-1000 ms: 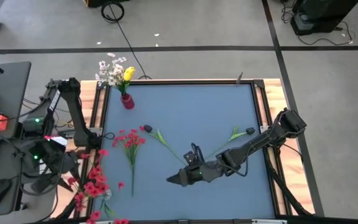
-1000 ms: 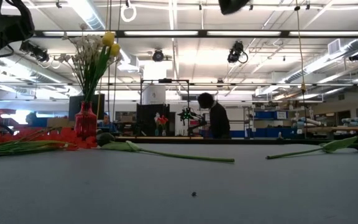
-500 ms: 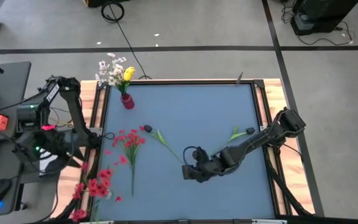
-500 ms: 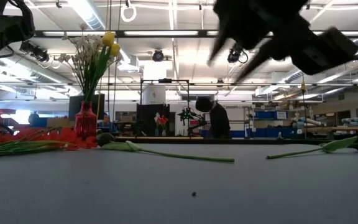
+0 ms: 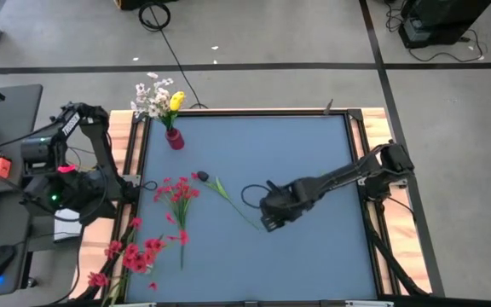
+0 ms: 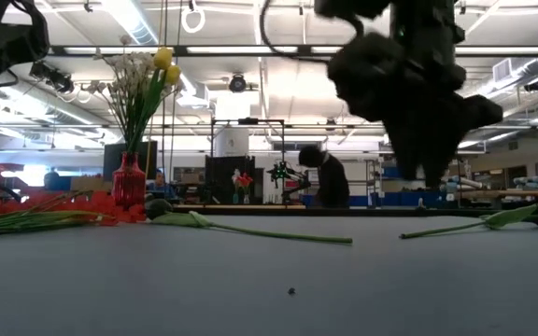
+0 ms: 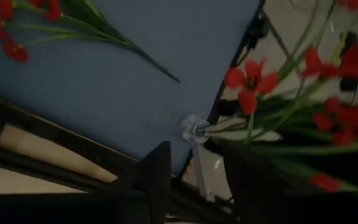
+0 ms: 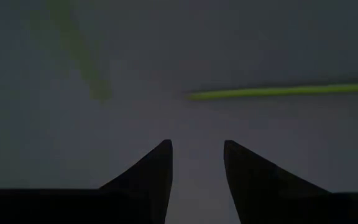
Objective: Sort flowers into vase by color
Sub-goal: Put the right black tulip into the transparent vase
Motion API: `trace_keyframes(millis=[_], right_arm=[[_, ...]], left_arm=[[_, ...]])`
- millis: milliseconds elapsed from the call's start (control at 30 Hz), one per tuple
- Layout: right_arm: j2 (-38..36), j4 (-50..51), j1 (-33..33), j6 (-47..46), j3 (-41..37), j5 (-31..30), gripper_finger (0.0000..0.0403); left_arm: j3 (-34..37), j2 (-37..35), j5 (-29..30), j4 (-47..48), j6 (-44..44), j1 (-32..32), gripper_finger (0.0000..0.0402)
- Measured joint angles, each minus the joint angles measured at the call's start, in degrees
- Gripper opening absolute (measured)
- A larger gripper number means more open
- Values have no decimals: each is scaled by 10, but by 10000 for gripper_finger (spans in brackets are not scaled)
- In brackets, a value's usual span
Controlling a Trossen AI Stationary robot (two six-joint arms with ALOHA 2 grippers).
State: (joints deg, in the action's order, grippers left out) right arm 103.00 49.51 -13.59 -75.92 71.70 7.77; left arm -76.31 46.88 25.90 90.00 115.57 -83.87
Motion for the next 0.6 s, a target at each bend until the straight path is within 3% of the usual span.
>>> trace_keyframes(millis=[267,433,600], right_arm=[[0,201,31,45,0,11,153],[0,215,41,66,-34,2,154],[-1,163,49,91,-90,48,153]], left_arm=[[0,24,15,-32,41,58,119],[0,47,93,-158,-72,108,113],[0,67,140,-286,-215,175,112]])
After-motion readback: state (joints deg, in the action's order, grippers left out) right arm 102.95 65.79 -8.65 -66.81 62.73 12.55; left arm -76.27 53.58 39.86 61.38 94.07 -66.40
